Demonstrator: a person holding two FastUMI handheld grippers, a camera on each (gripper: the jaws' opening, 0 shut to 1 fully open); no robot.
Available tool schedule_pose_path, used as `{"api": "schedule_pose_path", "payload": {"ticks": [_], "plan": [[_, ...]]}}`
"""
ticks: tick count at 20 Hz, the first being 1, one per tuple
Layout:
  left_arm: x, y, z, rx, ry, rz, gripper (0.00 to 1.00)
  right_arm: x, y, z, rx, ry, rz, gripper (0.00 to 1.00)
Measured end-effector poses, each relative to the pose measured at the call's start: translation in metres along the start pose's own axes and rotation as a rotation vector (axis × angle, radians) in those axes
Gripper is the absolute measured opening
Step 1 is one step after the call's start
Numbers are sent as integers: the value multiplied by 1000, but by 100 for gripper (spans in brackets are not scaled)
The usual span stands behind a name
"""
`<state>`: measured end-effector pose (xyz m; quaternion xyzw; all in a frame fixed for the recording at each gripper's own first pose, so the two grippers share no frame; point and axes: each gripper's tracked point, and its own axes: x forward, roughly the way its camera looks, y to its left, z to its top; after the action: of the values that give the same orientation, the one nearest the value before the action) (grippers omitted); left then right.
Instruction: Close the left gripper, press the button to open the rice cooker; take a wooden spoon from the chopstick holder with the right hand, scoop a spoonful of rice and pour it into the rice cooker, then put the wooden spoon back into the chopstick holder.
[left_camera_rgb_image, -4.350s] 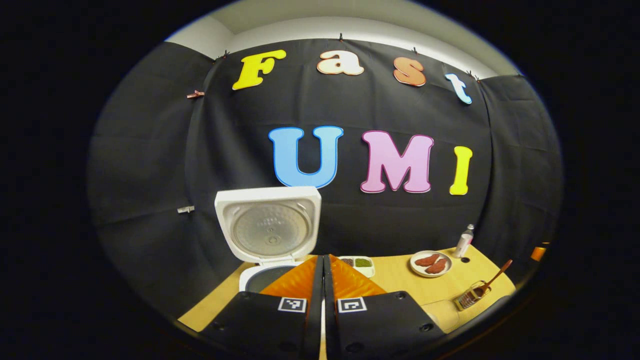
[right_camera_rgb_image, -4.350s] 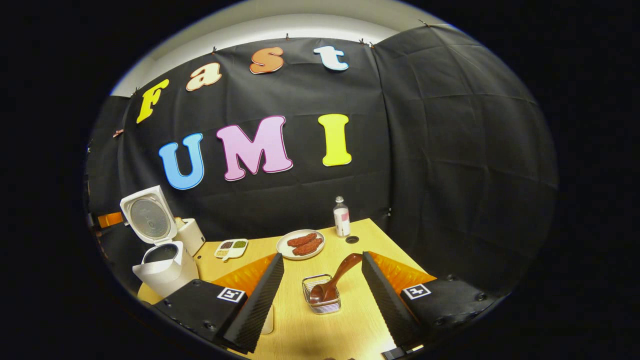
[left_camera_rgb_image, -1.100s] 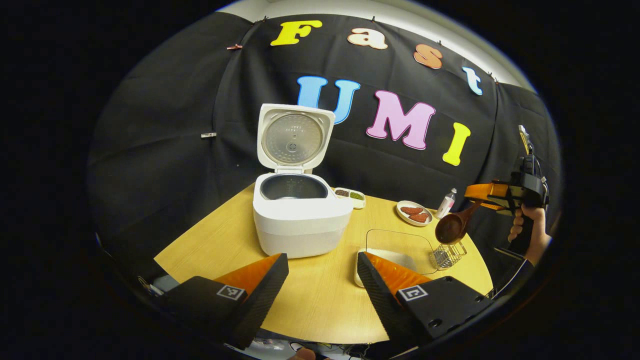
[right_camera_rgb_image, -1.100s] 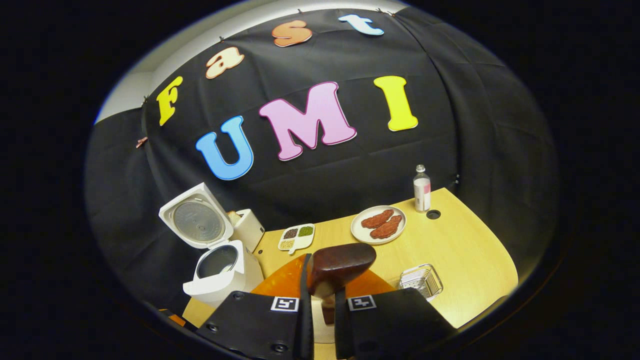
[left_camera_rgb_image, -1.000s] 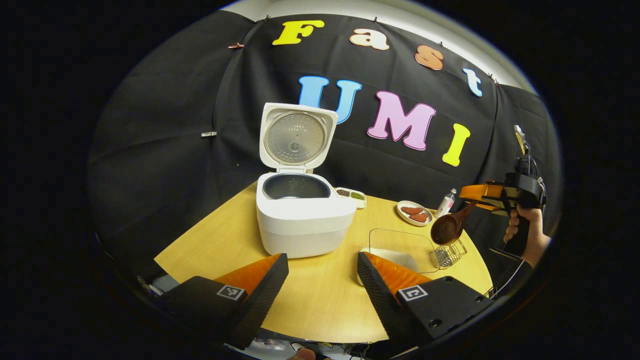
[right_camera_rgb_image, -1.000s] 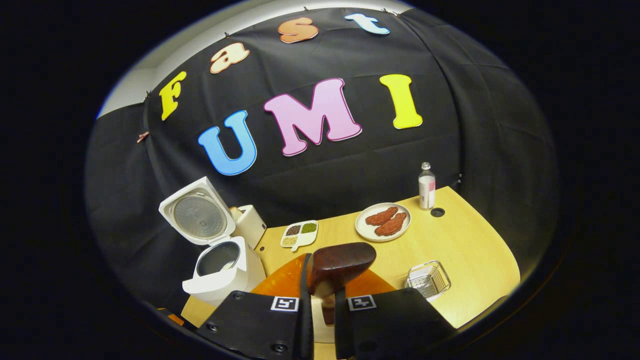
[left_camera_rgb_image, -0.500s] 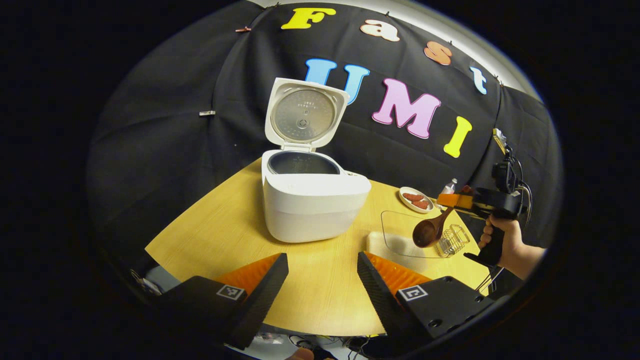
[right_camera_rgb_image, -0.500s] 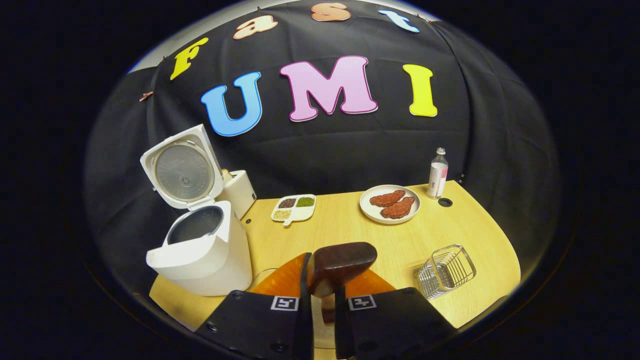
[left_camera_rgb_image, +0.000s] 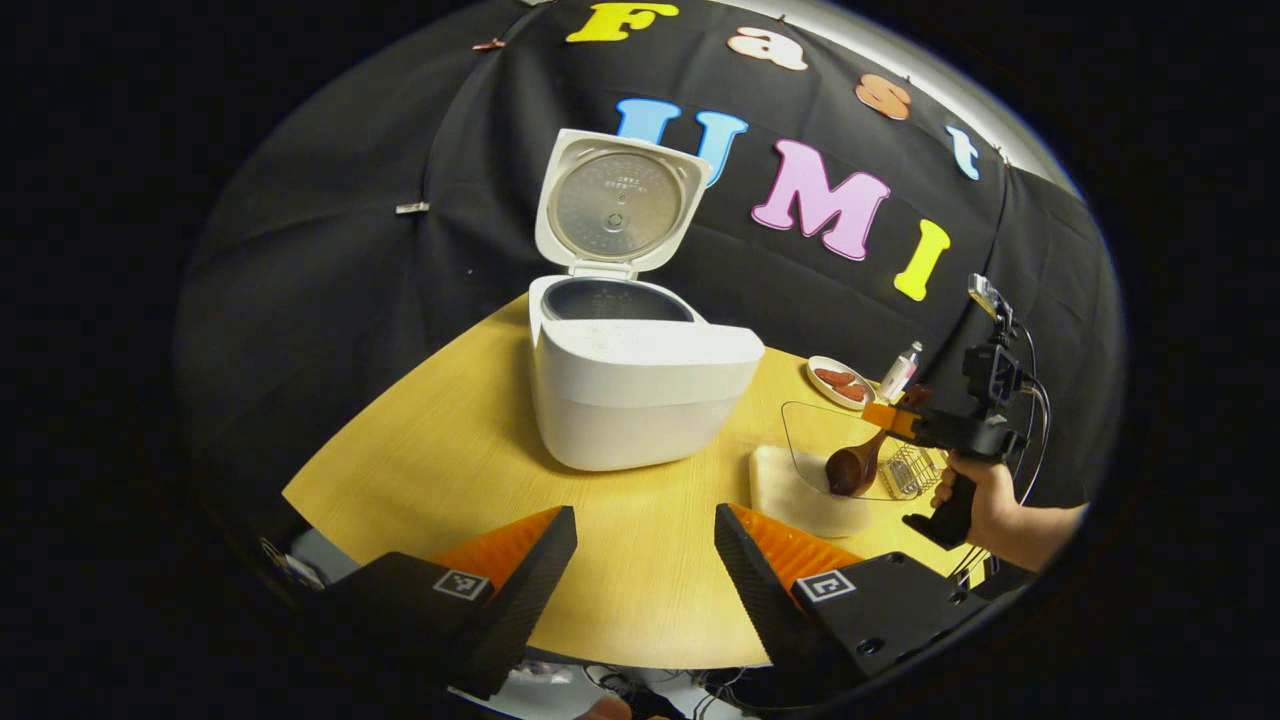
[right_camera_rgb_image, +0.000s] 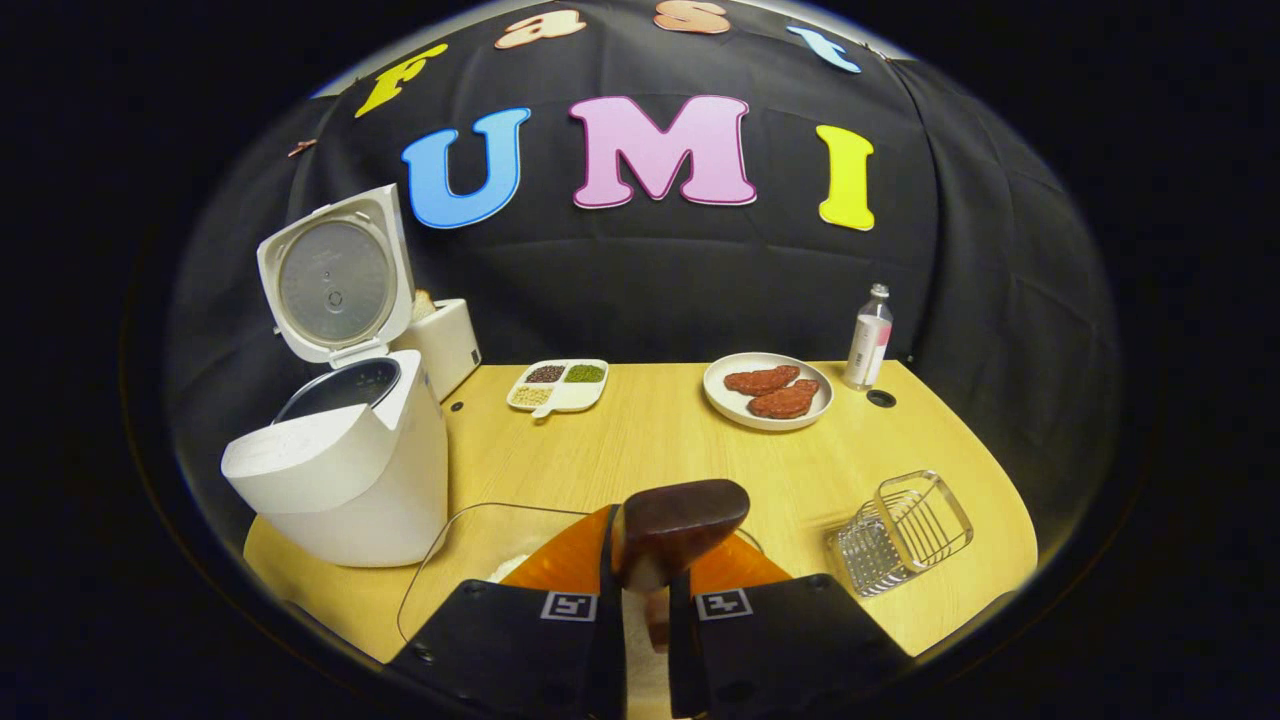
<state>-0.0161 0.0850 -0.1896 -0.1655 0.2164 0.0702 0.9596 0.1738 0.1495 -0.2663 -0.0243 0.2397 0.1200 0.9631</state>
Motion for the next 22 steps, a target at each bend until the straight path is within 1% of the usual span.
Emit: {"api": "schedule_pose_path", "payload": {"ticks": [1,3,5,7,10,14,15,17,22], "plan": [[1,2,-4,-20,12,2,96,-4,9,-2,22,9,19,21],[0,8,-8,-51,26,11,96,-8,32,-6,109,31,75,20],[-3,12,-9,-55,21,24,96,-5,45,-11,160,56,96,21],[-7,17,-12,-49,18,41,96,-10,54,-12,196,80,99,21],[-10,23,-16,-75,22,57,96,-15,67,-16,263,123,117,21],[-13,26,-21,-99,23,69,96,-18,72,-17,389,181,119,21],[-15,28,-20,-98,16,76,98,-19,72,-18,429,198,118,21],[-16,27,-17,-94,8,74,96,-21,72,-19,521,234,126,21],[-12,17,-12,-64,4,55,96,-30,50,-16,680,258,126,21]]}}
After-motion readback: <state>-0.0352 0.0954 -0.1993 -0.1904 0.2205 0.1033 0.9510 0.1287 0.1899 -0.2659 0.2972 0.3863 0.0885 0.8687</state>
